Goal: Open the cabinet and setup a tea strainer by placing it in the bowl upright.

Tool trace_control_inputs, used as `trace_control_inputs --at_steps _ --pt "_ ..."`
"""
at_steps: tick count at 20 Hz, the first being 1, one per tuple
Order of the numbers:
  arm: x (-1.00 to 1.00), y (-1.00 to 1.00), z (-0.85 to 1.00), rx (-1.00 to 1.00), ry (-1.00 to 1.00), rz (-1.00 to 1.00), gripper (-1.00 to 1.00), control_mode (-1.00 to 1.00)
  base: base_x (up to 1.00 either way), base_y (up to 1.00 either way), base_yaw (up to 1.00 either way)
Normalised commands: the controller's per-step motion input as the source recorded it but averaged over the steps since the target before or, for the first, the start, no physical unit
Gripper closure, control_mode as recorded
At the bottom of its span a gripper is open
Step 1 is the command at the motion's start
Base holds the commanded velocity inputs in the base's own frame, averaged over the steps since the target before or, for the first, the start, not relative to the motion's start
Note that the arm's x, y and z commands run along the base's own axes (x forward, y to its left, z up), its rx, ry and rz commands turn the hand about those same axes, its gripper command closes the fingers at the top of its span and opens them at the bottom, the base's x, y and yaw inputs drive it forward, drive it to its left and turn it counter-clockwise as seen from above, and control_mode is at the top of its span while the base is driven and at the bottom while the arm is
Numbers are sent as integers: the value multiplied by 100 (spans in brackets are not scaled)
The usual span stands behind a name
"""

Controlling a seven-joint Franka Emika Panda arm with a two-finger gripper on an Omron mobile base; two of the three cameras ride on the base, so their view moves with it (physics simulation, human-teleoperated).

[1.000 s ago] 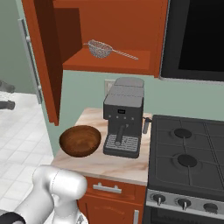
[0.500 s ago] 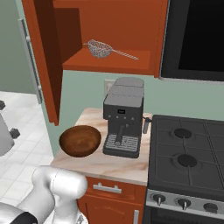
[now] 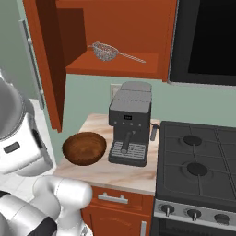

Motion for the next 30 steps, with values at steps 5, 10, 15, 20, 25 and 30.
trace_control_inputs --at_steps 5,10,15,20,25,30 --pt "0 -17 -12 7 6 0 -100 -100 0 0 0" --pt "31 -3 -34 4 28 0 -100 -100 0 0 0" --pt "27 -16 -36 7 29 1 -100 -100 0 0 0" --pt "3 -35 -15 21 8 6 -100 -100 0 0 0" --pt "5 -19 -8 28 0 12 -100 -100 0 0 0" --pt "32 0 -21 31 3 17 -100 -100 0 0 0"
